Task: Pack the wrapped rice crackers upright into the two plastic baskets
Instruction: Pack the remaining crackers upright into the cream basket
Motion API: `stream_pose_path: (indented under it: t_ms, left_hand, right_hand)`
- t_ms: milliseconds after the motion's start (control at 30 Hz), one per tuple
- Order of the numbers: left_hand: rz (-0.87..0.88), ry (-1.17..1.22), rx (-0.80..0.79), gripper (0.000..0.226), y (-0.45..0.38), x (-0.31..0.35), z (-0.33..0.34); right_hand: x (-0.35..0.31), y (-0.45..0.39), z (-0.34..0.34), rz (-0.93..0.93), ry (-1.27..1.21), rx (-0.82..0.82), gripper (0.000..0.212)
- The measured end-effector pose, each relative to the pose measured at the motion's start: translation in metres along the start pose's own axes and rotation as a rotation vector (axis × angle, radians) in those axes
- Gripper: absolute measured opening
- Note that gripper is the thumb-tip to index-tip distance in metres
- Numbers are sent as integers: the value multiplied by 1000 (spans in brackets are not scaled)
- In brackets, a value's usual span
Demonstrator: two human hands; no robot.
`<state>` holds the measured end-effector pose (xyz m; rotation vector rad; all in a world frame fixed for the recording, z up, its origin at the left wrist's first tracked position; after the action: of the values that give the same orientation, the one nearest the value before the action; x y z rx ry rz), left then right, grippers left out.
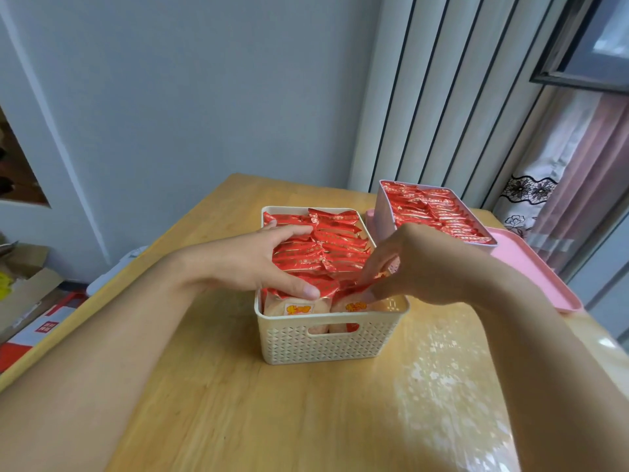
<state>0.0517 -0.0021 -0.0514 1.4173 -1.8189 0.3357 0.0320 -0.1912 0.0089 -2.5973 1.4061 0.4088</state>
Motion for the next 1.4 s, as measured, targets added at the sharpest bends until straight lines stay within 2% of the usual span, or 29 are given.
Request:
stream_pose_path:
  t_ms: [100,233,267,367,433,533,700,867,967,1067,1200,1300,1400]
  left_hand:
    - [-6,-67,4,123,0,5,2]
    - [-19,-173,12,115,5,11,4]
    - [-21,-177,12,113,6,12,5]
    - [-31,-185,22,115,8,14,5]
    - [-41,-174,21,124,9,13,4]
    - [-48,-159,9,133,10,13,5]
    - [-42,-190,3,128,10,16,8]
    - [-51,-262,43,126,5,16,9]
    - [-61,-283,65,123,2,12,10]
    - [-43,-342,22,113,4,10,12]
    - [-73,-203,57,97,3,13,9]
    - [-90,-303,104,85,-1,13,13]
    - [-92,-358,103,86,0,13,14]
  right_hand:
    - [3,-4,6,17,31,-3,21]
    - [-8,-5,7,-10,113,0,51]
    - [-12,-6,7,-31,92,6,49]
    - [-23,-15,11,-87,-12,126,24]
    - [-29,-22,21,-113,33,147,20]
    - [-34,-27,37,-126,56,60,17]
    - [-33,-24,26,-132,47,103,9]
    - [-34,-25,21,-130,72,182,11]
    - [-21,-22,14,-47,90,140,27]
    - [-1,-9,6,63,69,27,44]
    - [-4,-4,8,77,34,-19,68]
    - [-7,-1,8,79,75,-53,79]
    - [-2,3,11,122,120,-137,76]
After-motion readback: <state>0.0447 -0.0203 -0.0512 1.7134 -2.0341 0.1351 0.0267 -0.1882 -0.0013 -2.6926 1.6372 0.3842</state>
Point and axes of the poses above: each hand's wrist, its own y-axis away from the middle knuckle, its own z-axis out of the palm, x = y × z, the point moved 8 cm from there along -y, towards the middle knuckle, and after that the axes turned 6 degrees about -z, right-handed, at the moved point
